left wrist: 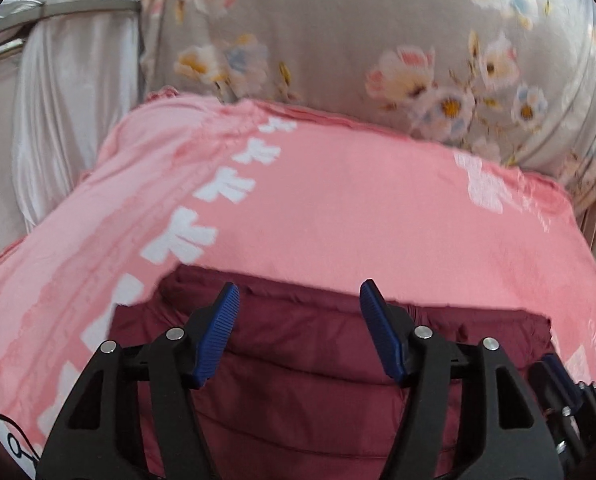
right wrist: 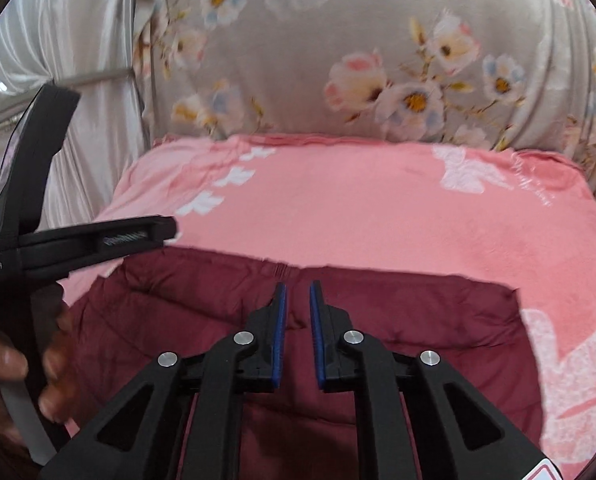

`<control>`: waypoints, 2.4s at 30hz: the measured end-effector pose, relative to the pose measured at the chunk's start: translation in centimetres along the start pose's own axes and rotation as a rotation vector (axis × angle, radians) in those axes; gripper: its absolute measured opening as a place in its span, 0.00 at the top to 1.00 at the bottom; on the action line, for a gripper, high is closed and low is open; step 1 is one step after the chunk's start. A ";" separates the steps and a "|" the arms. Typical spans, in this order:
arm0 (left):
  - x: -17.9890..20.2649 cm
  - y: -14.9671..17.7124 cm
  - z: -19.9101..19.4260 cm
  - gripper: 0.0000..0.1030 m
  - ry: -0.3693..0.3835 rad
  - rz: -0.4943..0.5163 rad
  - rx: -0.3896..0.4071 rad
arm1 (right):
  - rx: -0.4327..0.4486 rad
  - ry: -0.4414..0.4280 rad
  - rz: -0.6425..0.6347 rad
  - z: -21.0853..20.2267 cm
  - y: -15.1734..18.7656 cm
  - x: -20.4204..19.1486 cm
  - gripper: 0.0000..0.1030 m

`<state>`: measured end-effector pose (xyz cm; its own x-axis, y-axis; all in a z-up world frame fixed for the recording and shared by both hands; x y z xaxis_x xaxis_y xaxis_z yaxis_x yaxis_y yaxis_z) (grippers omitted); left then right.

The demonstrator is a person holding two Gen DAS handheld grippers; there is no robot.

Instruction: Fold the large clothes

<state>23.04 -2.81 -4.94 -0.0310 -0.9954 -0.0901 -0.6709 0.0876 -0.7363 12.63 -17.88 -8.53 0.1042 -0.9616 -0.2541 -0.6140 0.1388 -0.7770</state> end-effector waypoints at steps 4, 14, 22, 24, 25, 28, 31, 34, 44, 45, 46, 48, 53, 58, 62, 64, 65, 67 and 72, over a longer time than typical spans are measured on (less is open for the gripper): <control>1.1 2.5 3.1 0.43 -0.018 0.028 -0.095 | -0.078 0.003 0.035 3.4 1.0 1.2 0.93; 0.8 5.3 7.2 0.42 -0.063 0.020 -0.159 | -0.157 -0.003 0.088 7.0 2.6 2.8 0.98; 1.4 6.1 8.4 0.41 -0.079 0.018 -0.142 | -0.182 -0.020 0.109 8.1 3.5 3.4 0.98; 1.5 6.2 8.5 0.40 -0.080 0.017 -0.138 | -0.184 -0.023 0.112 8.2 3.6 3.5 0.98; 1.5 6.3 8.5 0.40 -0.081 0.016 -0.136 | -0.184 -0.023 0.112 8.3 3.6 3.5 0.98; 1.5 6.4 8.6 0.40 -0.083 0.016 -0.133 | -0.184 -0.022 0.110 8.3 3.7 3.6 0.99; 1.5 6.4 8.6 0.40 -0.084 0.017 -0.129 | -0.183 -0.020 0.108 8.2 3.8 3.7 0.99; 1.4 6.5 8.7 0.40 -0.084 0.018 -0.129 | -0.183 -0.017 0.104 8.2 3.8 3.8 0.99; 1.4 6.5 8.7 0.40 -0.074 0.012 -0.129 | -0.167 0.004 0.106 7.2 3.4 3.4 0.98; 1.3 6.4 8.6 0.40 -0.067 0.008 -0.133 | -0.160 0.002 0.114 6.7 3.2 3.2 0.97; 1.2 6.3 8.5 0.40 -0.060 0.007 -0.138 | -0.148 -0.006 0.123 5.8 3.1 2.8 0.94; 0.5 6.1 7.8 0.39 -0.043 0.006 -0.152 | -0.133 -0.031 0.123 4.4 2.9 1.4 0.92; -3.3 5.8 4.2 0.28 0.014 -0.063 -0.167 | -0.133 -0.068 0.067 1.5 3.3 -2.8 0.92; -11.0 5.5 2.6 0.24 -0.100 -0.157 -0.155 | -0.157 -0.120 0.052 1.3 4.4 -5.8 0.92; -14.9 5.7 3.0 0.24 -0.168 -0.197 -0.173 | -0.178 -0.111 0.028 2.4 5.3 -6.8 0.92; -16.0 6.0 3.3 0.24 -0.193 -0.203 -0.180 | -0.191 -0.106 0.035 3.0 5.9 -6.7 0.92; -16.3 6.2 3.5 0.24 -0.199 -0.204 -0.184 | -0.196 -0.097 0.033 3.4 6.2 -6.6 0.92; -16.6 6.8 3.7 0.24 -0.205 -0.207 -0.195 | -0.201 -0.084 0.029 3.9 6.7 -6.7 0.92; -17.2 8.5 4.4 0.24 -0.203 -0.213 -0.230 | -0.209 -0.045 -0.007 4.6 7.4 -6.9 0.92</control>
<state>21.15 15.19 -12.57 0.2591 -0.9607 -0.0996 -0.7964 -0.1542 -0.5847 10.96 -9.14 -15.22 0.1412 -0.9500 -0.2784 -0.7617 0.0754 -0.6436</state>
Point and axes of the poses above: each gripper's, at about its wrist camera, not at the fingertips, and z roughly the way its jaws point, x to its right, y to its underside, the point moved 7 cm from there along z, roughly the way its jaws point, and after that the axes turned 13 degrees about -y, right-handed, at the moved point
